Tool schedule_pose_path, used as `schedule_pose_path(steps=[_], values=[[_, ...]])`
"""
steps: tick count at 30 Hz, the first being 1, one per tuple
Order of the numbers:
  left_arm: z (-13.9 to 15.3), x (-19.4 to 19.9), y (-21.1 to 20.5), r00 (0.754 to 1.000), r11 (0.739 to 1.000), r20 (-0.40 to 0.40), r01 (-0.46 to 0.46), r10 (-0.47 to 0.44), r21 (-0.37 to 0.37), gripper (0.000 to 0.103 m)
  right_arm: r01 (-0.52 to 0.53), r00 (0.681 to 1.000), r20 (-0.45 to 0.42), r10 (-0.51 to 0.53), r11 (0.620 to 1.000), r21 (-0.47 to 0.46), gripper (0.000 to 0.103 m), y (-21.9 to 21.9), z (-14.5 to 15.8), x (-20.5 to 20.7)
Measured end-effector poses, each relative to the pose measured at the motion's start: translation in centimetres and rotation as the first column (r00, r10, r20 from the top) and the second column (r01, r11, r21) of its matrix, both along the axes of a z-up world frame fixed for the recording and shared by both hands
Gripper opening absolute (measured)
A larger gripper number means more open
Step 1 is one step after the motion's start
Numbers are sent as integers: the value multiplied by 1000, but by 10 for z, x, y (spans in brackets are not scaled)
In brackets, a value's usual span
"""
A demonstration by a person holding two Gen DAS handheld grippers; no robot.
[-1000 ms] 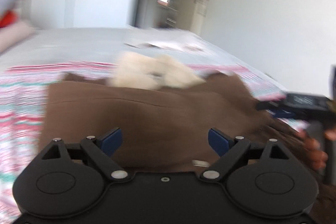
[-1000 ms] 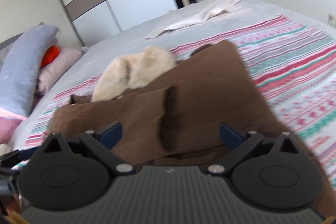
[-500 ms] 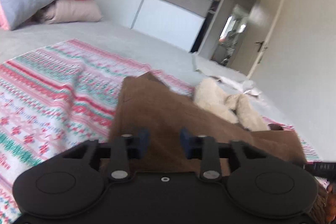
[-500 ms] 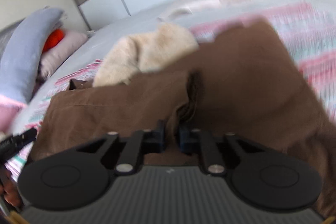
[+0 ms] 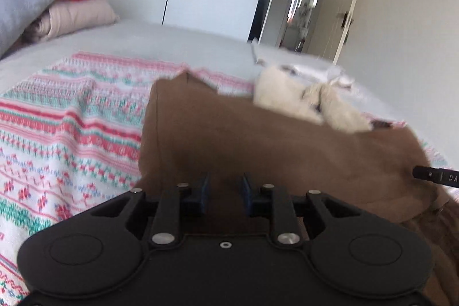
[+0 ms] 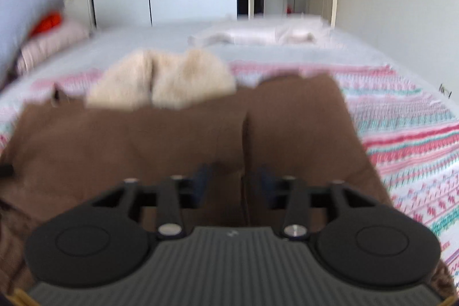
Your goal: Fold large clothes
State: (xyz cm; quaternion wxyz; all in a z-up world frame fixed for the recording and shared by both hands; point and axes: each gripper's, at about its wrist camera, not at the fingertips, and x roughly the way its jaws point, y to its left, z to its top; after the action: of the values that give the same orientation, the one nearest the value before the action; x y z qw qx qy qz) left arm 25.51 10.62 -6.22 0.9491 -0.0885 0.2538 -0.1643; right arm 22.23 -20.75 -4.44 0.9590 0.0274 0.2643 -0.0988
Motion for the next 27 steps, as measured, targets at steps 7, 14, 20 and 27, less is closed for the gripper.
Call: schedule_pose_path(steps=[7,14,20,27], values=[[-16,10,-8,994,995,-104,28,-17,99,25,-77,995,-66,78,997,25,47,-1,-10,9],[1,-5,-10,995,995,-95,14,-4,103,47,-37,987,-155,52,994,101,55,-8,-7,3],[25,-37,0,995,997,-99,-23,30,70,85,-89,981,-165,97,995,52,70,-10,13,-29],[36,-85,20,995,991,-97,-23,35,129,101,-96,985,-136,104,993,65,93,-37,34,-93]])
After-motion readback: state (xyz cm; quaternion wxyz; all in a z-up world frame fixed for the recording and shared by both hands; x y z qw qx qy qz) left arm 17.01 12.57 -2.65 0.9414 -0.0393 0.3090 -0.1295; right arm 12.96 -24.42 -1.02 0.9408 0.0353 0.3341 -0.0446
